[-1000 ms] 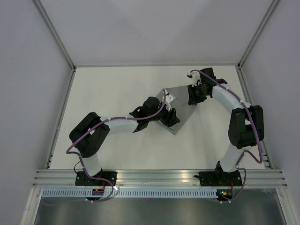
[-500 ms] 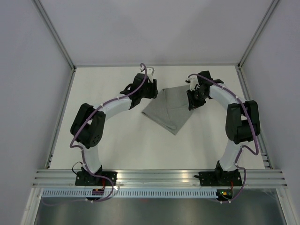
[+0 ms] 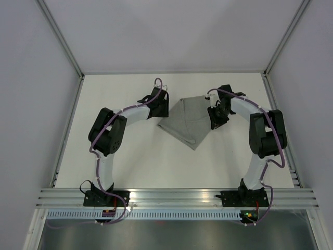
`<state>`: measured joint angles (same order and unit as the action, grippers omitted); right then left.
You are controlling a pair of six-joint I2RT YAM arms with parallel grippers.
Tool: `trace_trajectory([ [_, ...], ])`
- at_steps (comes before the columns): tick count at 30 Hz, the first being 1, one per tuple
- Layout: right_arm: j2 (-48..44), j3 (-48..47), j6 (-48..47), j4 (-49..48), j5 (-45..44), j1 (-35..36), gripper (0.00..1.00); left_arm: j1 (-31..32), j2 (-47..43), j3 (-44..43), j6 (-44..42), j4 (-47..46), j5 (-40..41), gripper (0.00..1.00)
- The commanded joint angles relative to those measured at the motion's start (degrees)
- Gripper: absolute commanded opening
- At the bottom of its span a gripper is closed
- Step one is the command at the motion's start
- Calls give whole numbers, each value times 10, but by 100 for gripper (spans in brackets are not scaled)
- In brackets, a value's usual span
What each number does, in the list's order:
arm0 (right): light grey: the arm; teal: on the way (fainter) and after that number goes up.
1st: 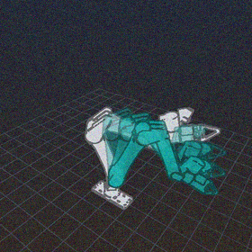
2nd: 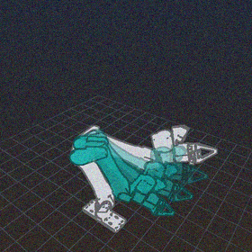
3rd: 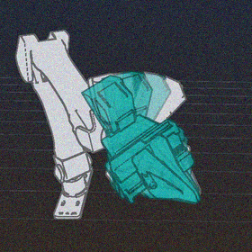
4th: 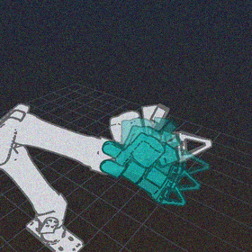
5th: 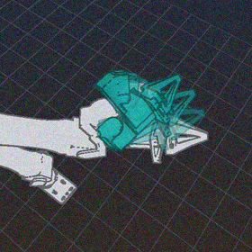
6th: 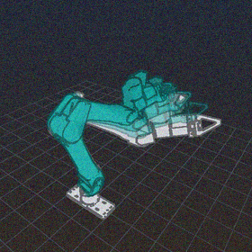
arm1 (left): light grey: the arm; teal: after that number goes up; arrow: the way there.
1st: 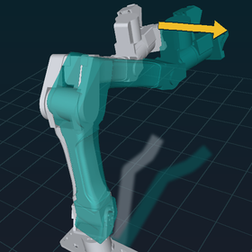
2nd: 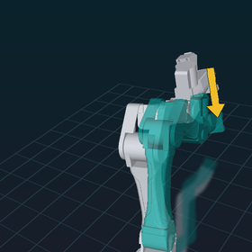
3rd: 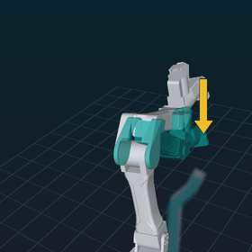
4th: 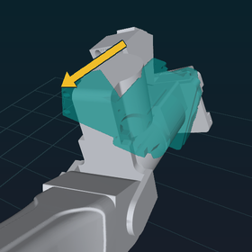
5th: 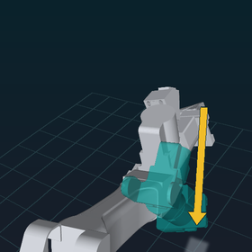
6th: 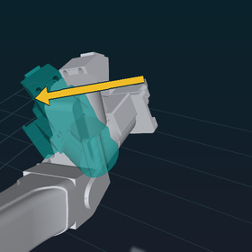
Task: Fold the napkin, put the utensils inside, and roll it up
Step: Fold the napkin
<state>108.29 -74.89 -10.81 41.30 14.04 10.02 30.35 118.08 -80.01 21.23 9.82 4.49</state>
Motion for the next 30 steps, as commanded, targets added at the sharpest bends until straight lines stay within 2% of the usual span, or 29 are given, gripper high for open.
trace_trajectory([
  [1, 22, -21, 2, 6, -24, 3, 28, -1, -4, -5, 28, 5, 7, 43],
  [17, 115, -110, 1, 11, -67, 3, 27, 4, -48, 110, 88, -60, -11, 41],
  [30, 134, -141, -11, 15, -73, 7, 28, 29, -100, 177, 118, -91, 11, 44],
])
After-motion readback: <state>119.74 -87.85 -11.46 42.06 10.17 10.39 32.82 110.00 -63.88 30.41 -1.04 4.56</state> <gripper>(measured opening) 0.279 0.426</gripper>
